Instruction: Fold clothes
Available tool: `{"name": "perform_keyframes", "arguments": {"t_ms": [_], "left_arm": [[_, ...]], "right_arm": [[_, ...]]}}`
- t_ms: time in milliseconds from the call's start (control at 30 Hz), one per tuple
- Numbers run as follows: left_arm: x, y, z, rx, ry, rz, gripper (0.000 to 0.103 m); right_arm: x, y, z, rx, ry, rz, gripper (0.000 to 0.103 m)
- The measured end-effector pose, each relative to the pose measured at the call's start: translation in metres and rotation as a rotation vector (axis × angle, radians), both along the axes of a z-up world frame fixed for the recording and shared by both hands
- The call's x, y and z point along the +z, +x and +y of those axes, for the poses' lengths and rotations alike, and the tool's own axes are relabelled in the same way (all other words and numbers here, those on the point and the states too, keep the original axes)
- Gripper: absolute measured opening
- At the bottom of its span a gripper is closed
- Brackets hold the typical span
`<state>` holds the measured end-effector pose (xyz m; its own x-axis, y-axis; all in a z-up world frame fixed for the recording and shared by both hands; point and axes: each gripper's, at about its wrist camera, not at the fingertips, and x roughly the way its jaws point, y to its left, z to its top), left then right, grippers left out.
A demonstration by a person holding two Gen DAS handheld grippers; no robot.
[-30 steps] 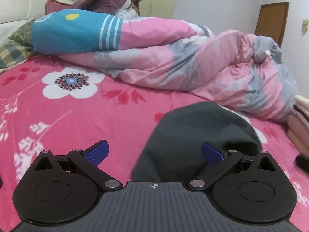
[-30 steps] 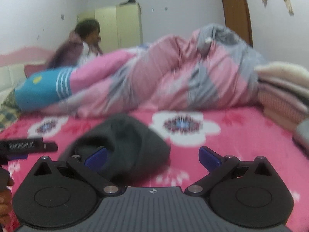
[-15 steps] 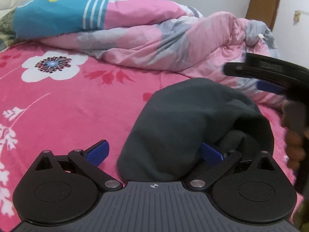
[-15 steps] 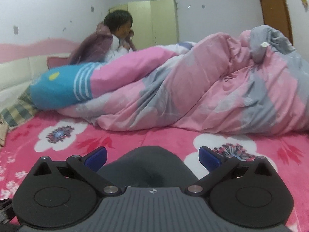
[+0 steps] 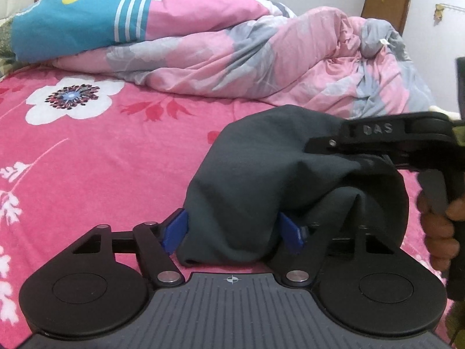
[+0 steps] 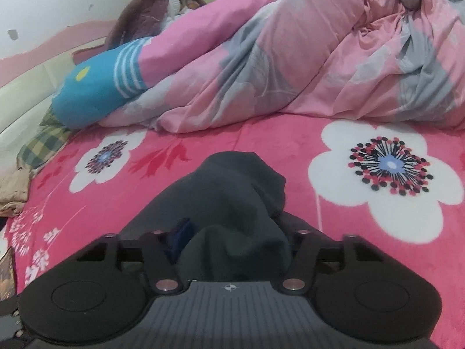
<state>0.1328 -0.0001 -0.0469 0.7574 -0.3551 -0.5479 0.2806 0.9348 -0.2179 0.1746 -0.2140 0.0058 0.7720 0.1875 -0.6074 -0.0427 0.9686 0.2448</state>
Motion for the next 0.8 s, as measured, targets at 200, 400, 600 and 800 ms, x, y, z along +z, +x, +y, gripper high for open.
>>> {"name": "perform_keyframes", "arguments": {"t_ms": [200, 400, 600, 800], "left_arm": [[0.0, -0.004, 0.003, 0.004, 0.0, -0.017, 0.068], [0.0, -0.007, 0.01, 0.007, -0.029, -0.004, 0.068], [0.002, -0.014, 0.022, -0.001, -0.075, -0.001, 0.068], [0.009, -0.017, 0.038, -0.034, -0.181, 0.001, 0.072]], "right_arm": [[0.008, -0.031, 0.003, 0.041, 0.013, -0.036, 0.017], [0.013, -0.071, 0.012, 0.101, -0.009, -0.066, 0.012], [0.008, -0.105, 0.015, 0.107, -0.031, -0.097, 0.012], [0.006, -0.129, 0.014, 0.095, -0.03, -0.129, 0.011]]}}
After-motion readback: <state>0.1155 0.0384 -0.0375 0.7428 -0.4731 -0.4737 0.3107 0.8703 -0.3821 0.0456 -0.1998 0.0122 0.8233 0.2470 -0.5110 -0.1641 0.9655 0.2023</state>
